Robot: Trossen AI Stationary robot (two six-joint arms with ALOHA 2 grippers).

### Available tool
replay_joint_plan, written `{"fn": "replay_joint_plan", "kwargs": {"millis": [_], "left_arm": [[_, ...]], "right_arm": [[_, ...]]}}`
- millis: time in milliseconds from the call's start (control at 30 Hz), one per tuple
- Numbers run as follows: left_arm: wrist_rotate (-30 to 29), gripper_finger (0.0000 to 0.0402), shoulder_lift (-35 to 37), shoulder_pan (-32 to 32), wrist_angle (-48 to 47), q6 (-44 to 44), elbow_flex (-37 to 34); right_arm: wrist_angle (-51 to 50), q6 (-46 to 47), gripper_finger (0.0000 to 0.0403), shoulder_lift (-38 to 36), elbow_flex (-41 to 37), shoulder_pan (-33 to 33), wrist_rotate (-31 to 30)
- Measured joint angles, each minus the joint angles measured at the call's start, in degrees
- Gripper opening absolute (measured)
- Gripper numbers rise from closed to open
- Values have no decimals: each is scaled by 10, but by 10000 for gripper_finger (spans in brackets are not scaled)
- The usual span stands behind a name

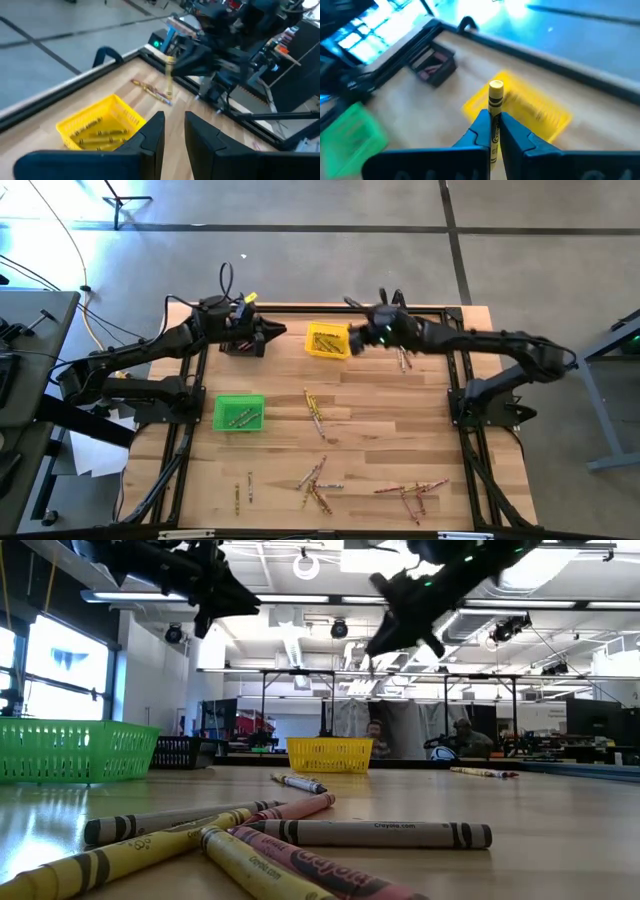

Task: Sort crayons
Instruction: Put the yellow crayon into the yellow bin

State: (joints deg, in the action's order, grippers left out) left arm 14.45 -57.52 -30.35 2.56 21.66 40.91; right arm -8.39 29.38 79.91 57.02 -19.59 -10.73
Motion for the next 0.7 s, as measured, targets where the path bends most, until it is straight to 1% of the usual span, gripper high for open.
{"fn": "replay_joint_plan", "kwargs": {"millis": [133,233,367,467,567,633,700], "left_arm": [[-2,60,0,0,15,-33,0],[-3,60,0,0,18,-42,0],[-4,60,0,-5,17,-43,0],[-4,60,0,-9,17,-43,0],[-4,60,0,-18,16,-43,0],[-4,60,0,-27,16,-43,0],[-4,60,0,-36,16,-43,0]], "right_arm": [[1,-40,5,99,74,-36,30],[-3,-44,5,175,120,-55,47],[-3,-53,5,253,171,-72,59],[-10,-68,5,285,199,-80,77],[-36,-78,6,299,220,-84,97],[-67,-89,14,302,225,-86,103],[-91,-100,30,300,229,-87,104]]}}
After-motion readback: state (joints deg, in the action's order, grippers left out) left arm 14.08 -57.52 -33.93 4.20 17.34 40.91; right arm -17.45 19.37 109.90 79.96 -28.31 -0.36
